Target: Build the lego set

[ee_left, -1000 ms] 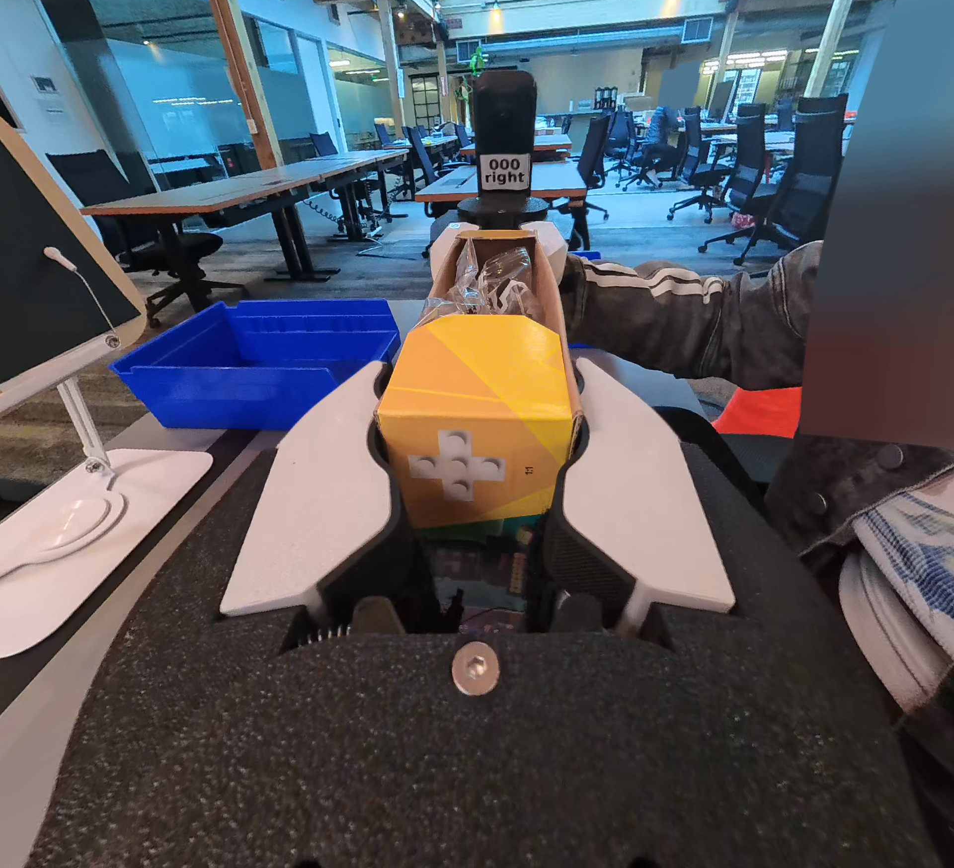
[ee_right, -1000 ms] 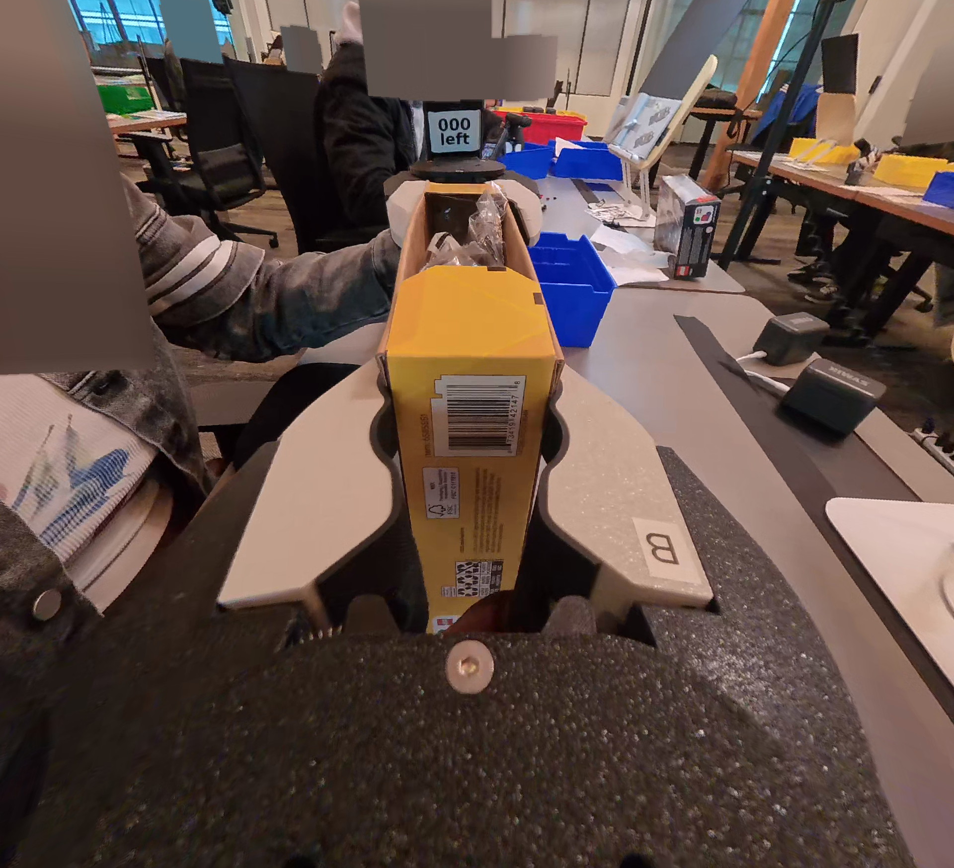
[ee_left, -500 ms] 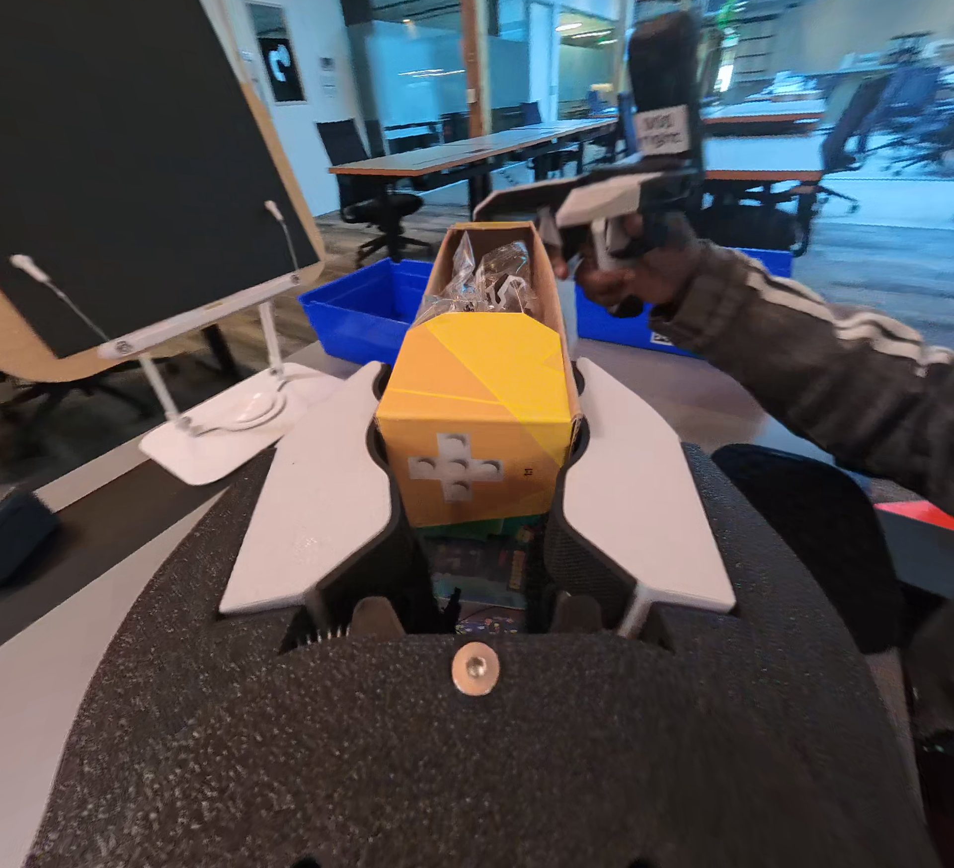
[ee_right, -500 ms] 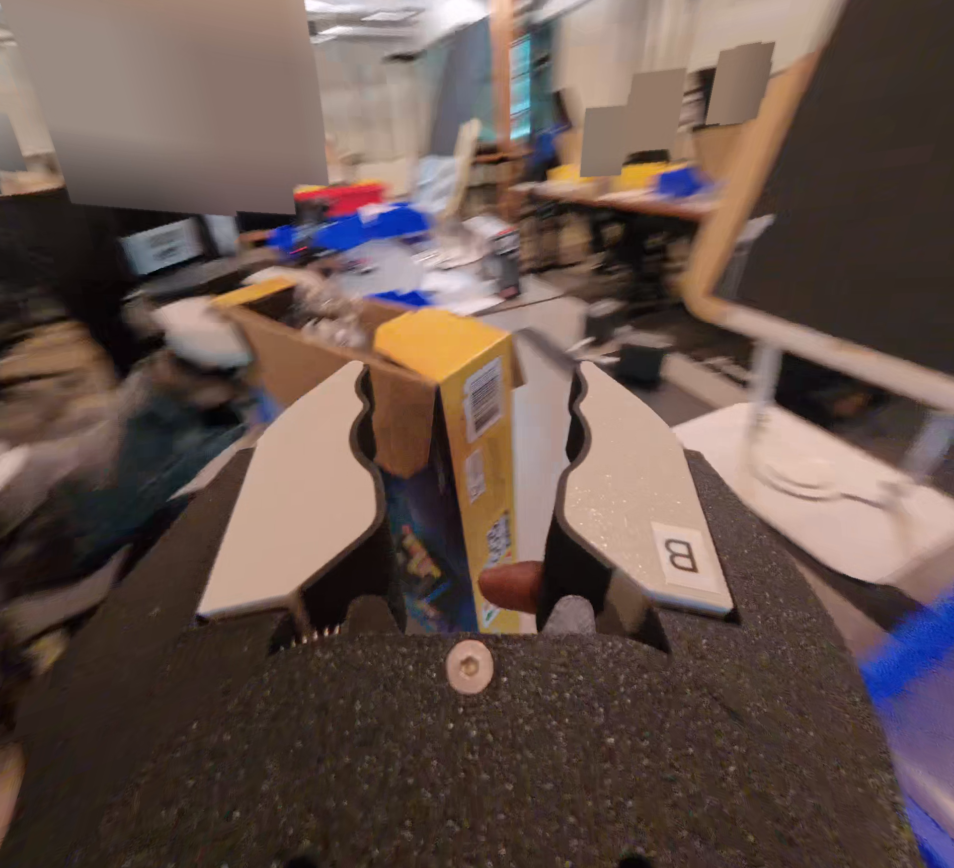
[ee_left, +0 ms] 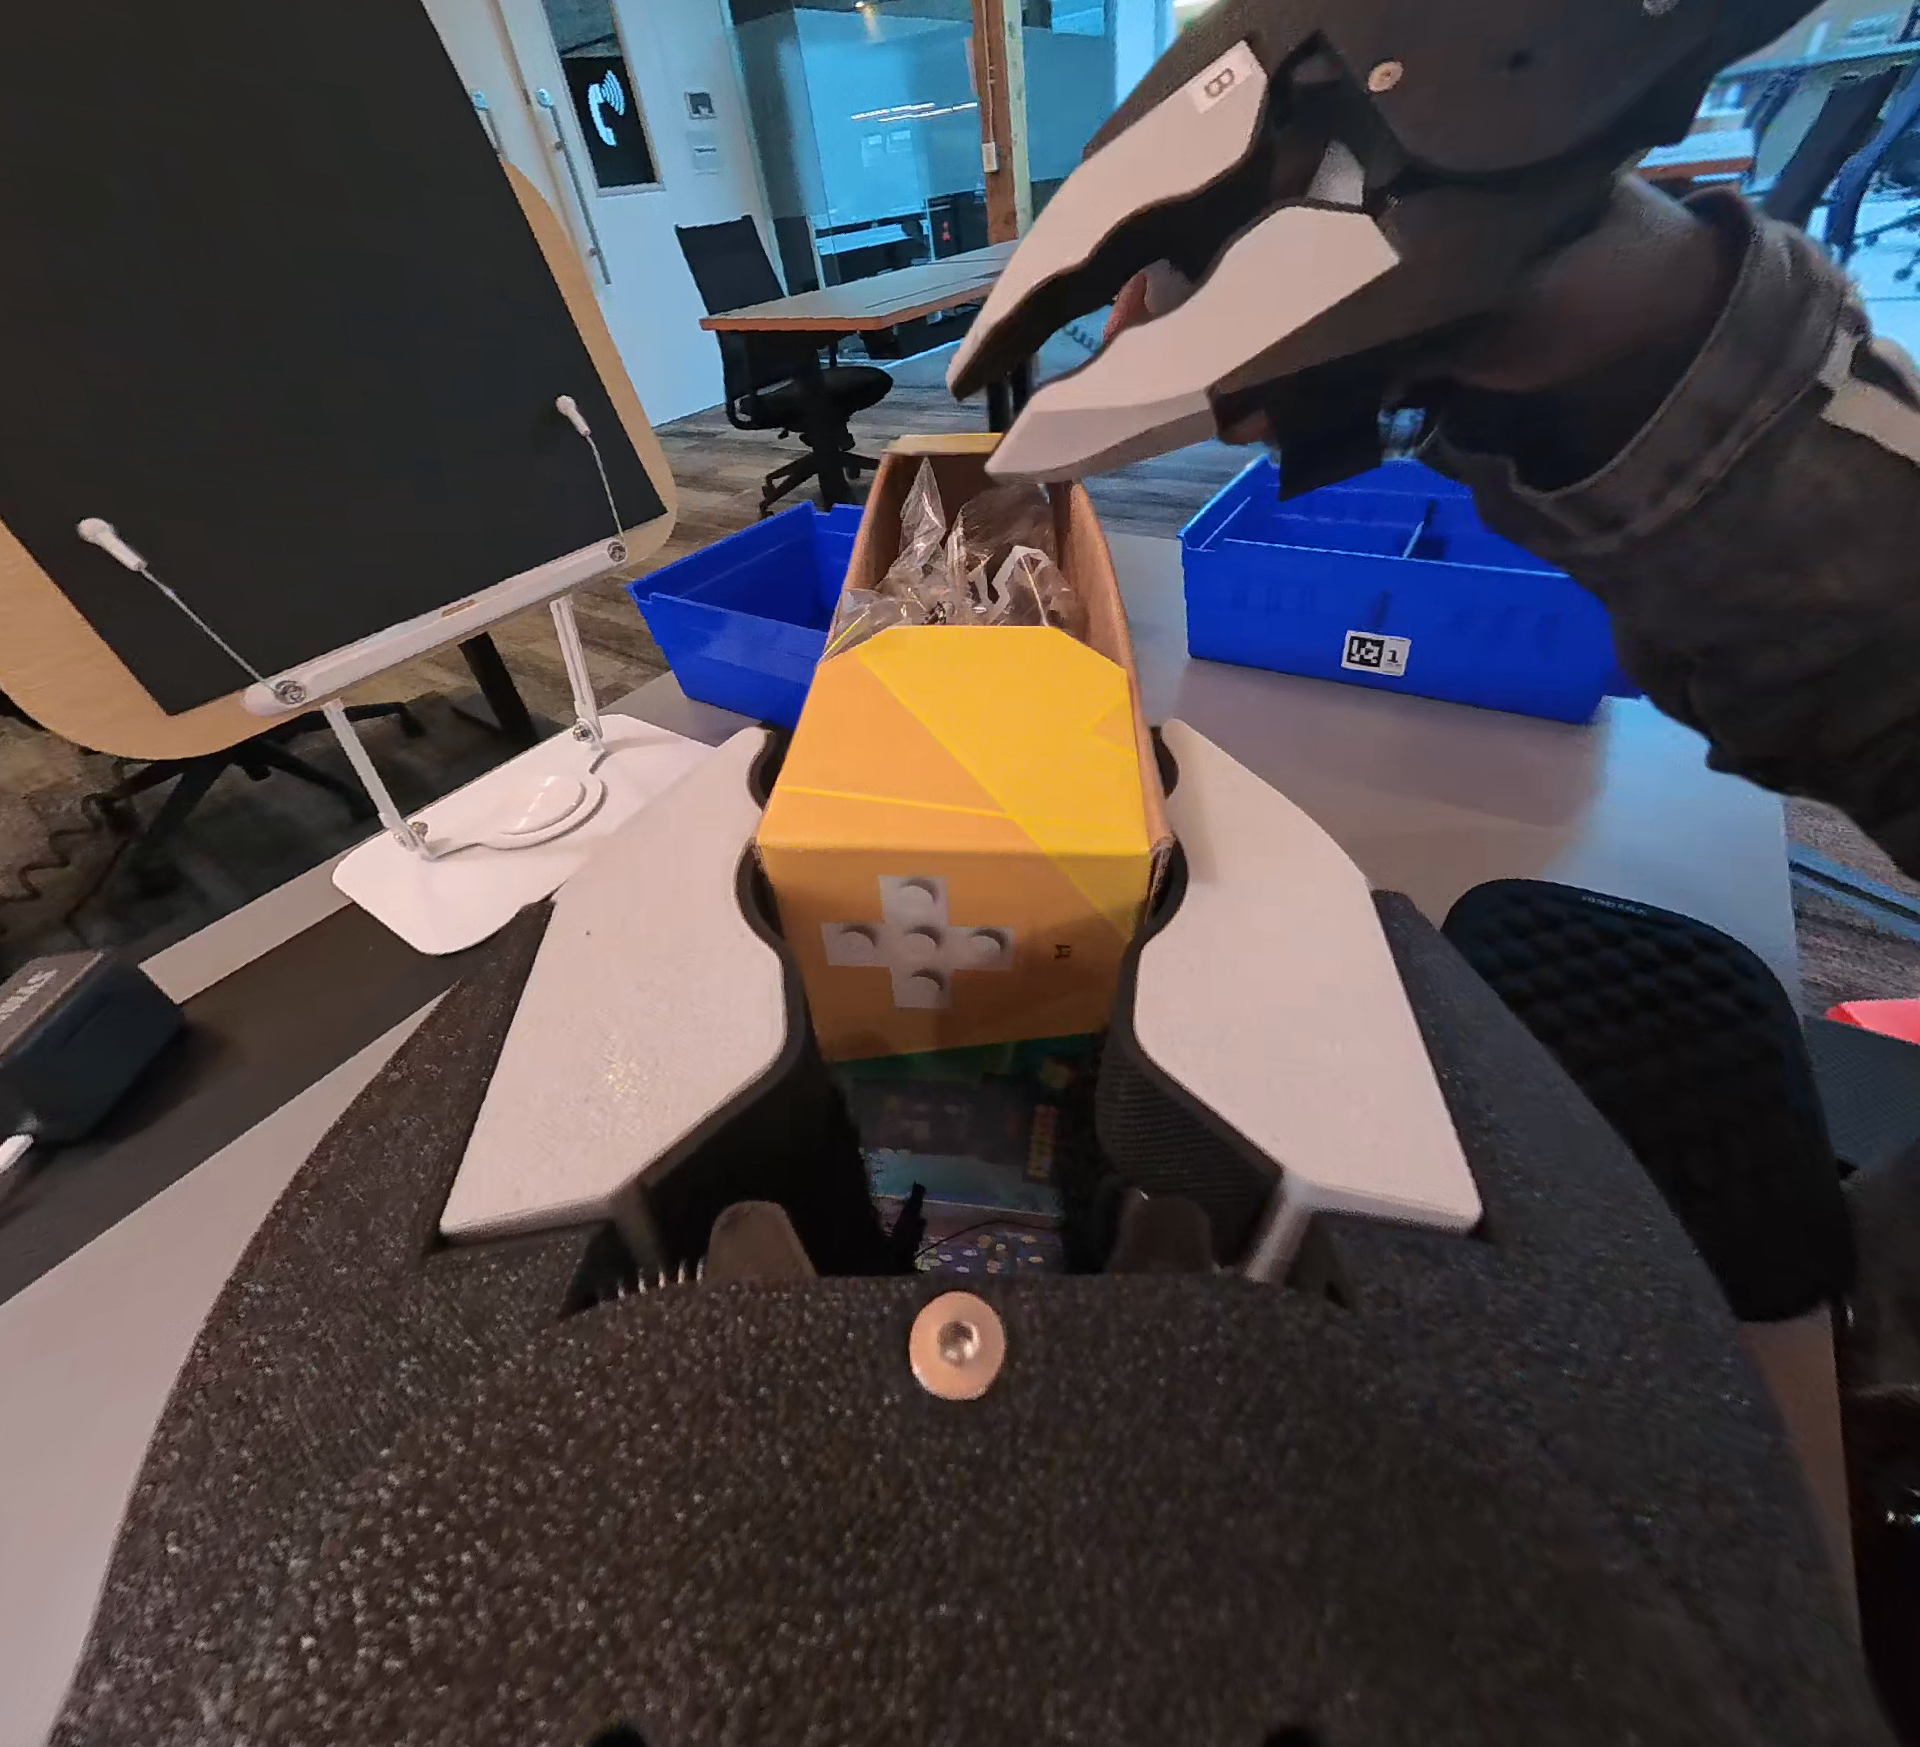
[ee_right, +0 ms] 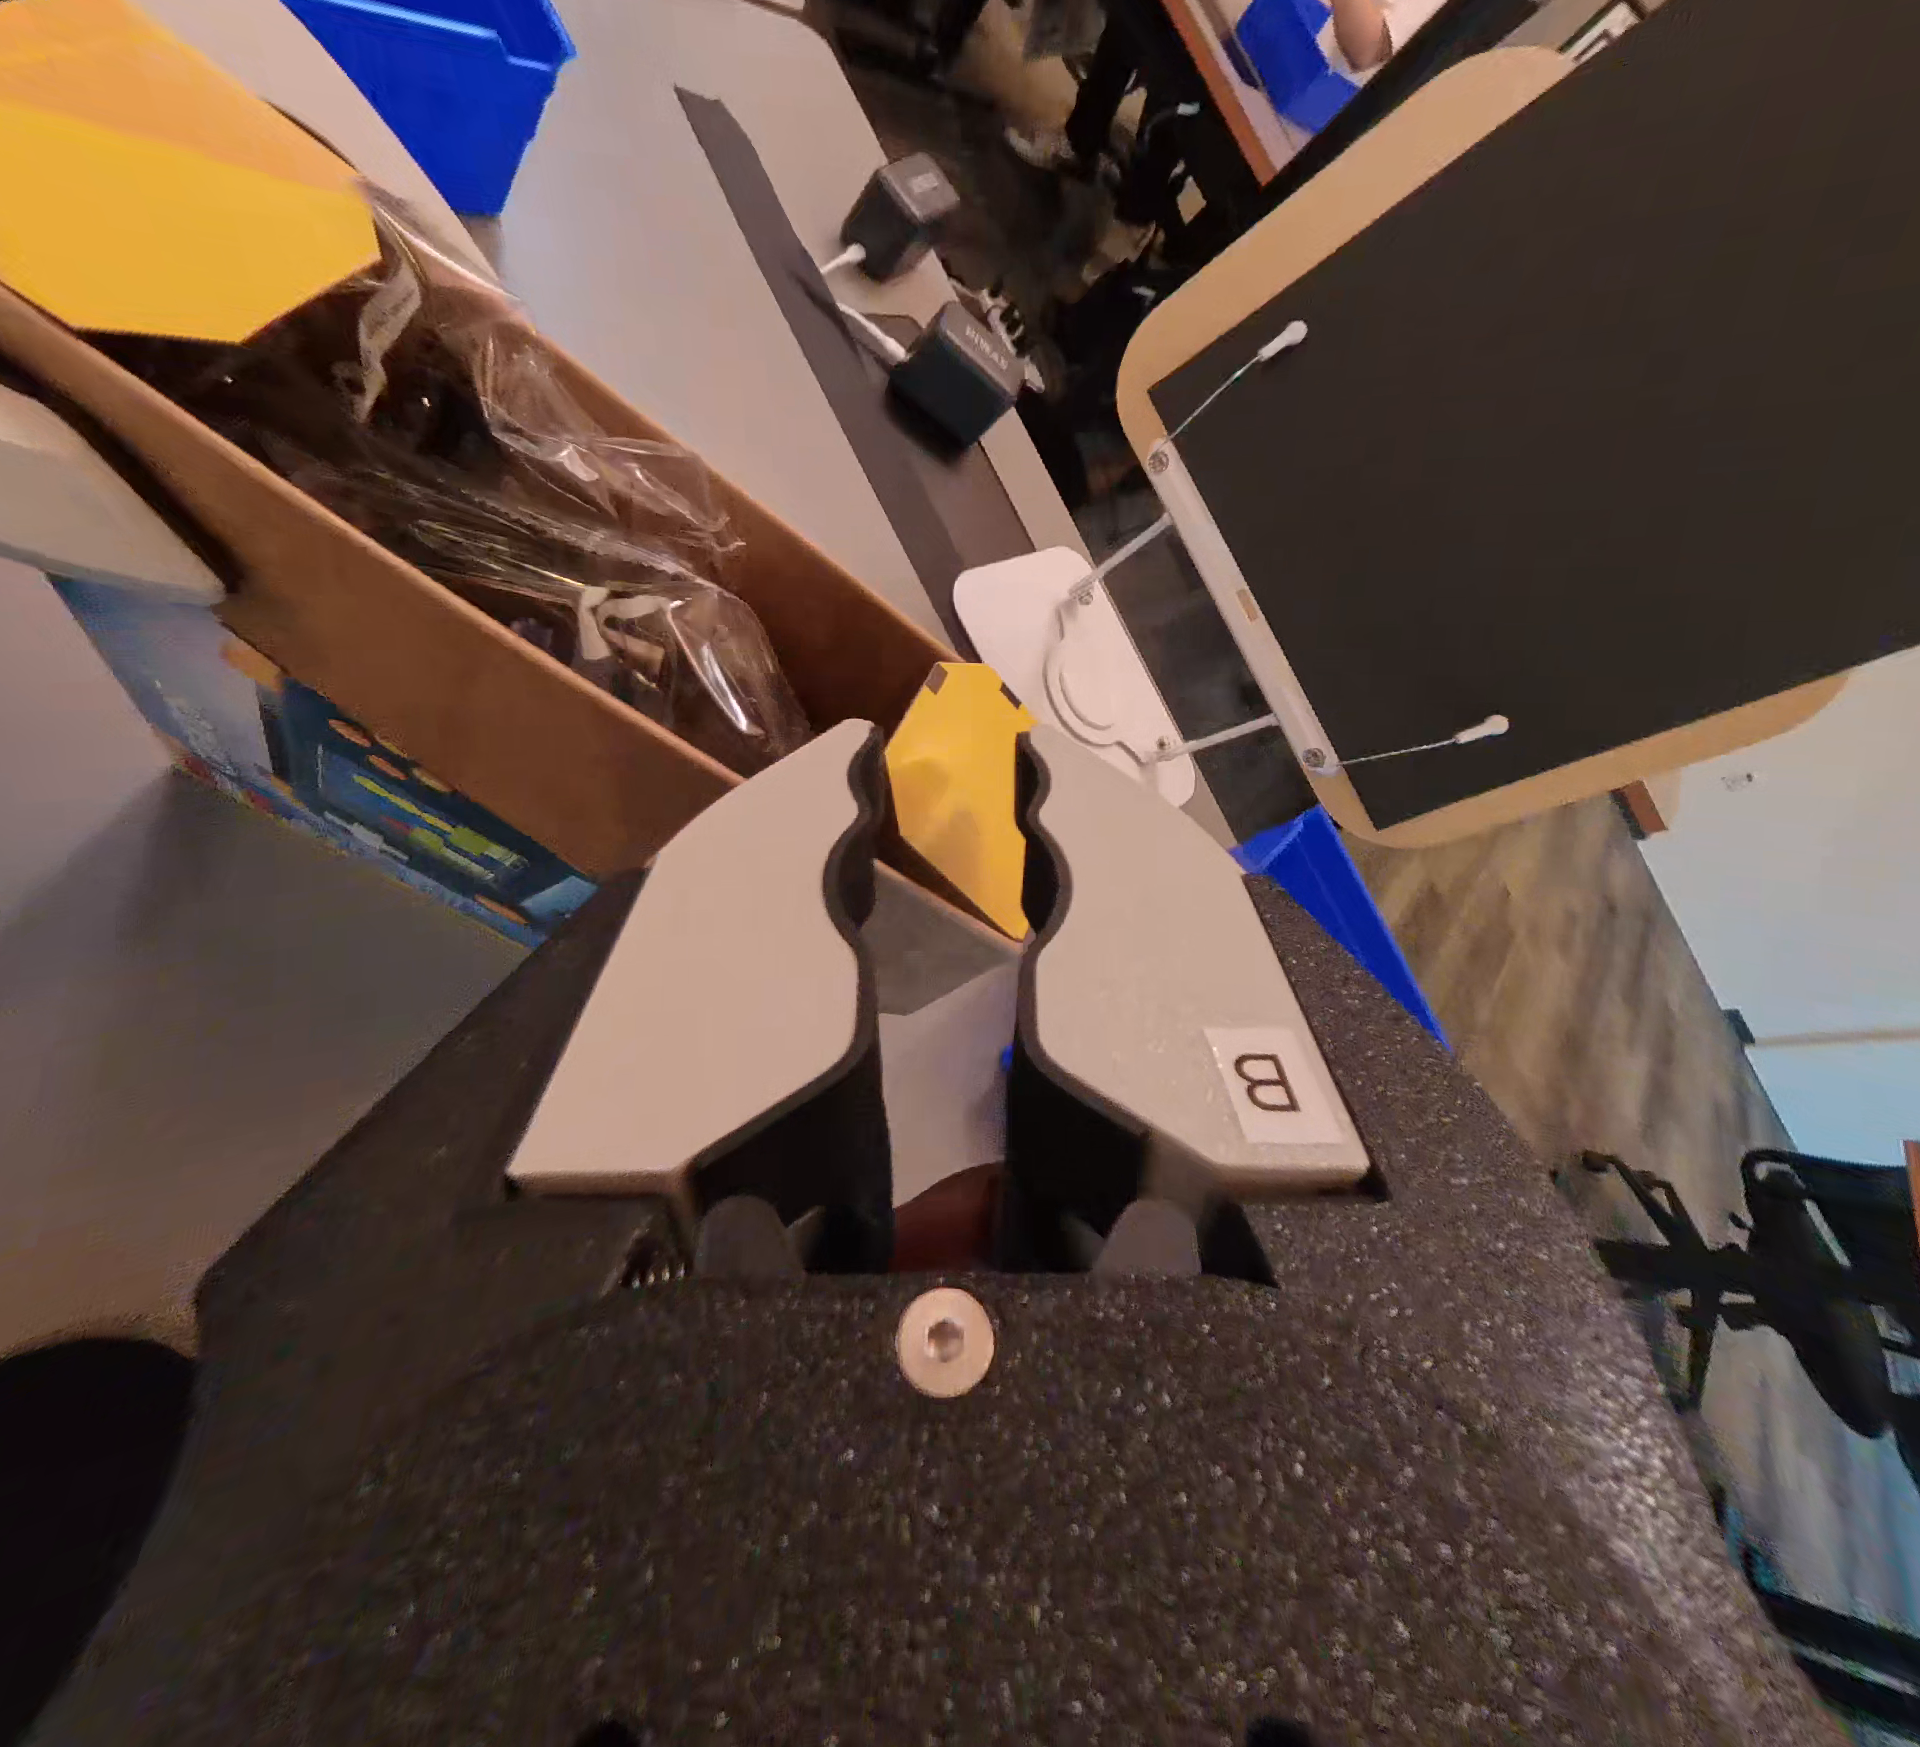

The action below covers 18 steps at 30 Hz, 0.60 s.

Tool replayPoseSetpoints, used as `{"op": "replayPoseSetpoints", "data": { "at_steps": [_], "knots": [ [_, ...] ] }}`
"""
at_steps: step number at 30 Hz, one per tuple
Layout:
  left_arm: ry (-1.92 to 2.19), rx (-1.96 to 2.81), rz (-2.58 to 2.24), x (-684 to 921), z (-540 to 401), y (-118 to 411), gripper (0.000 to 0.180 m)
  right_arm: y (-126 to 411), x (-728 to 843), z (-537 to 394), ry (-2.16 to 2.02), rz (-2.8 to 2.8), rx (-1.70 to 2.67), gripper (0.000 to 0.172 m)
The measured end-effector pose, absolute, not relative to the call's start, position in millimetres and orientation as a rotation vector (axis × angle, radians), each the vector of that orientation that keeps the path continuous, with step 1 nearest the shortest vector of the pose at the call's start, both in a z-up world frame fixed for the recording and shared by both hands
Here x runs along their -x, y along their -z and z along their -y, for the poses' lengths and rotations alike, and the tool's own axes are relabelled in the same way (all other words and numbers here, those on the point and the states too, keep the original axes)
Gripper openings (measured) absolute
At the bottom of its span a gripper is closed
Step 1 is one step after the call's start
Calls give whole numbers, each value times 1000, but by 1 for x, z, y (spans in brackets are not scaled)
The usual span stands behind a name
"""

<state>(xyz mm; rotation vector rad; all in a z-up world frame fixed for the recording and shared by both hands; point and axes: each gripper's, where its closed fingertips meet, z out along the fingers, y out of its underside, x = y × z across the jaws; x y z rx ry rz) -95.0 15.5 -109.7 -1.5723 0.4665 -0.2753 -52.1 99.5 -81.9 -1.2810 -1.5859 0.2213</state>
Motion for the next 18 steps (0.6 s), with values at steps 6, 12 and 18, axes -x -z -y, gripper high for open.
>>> {"op": "replayPoseSetpoints", "data": {
  "at_steps": [6,12,18],
  "knots": [
    [329,1561,-474,99,-15,110,65,50,35,-123,-120,1465,1270,2],
    [438,1528,-507,108,-18,109,65,81,13,-160,-581,1354,1533,0],
    [534,1493,-589,106,-17,108,65,130,26,-128,-1088,1381,1602,0]
  ]
}}
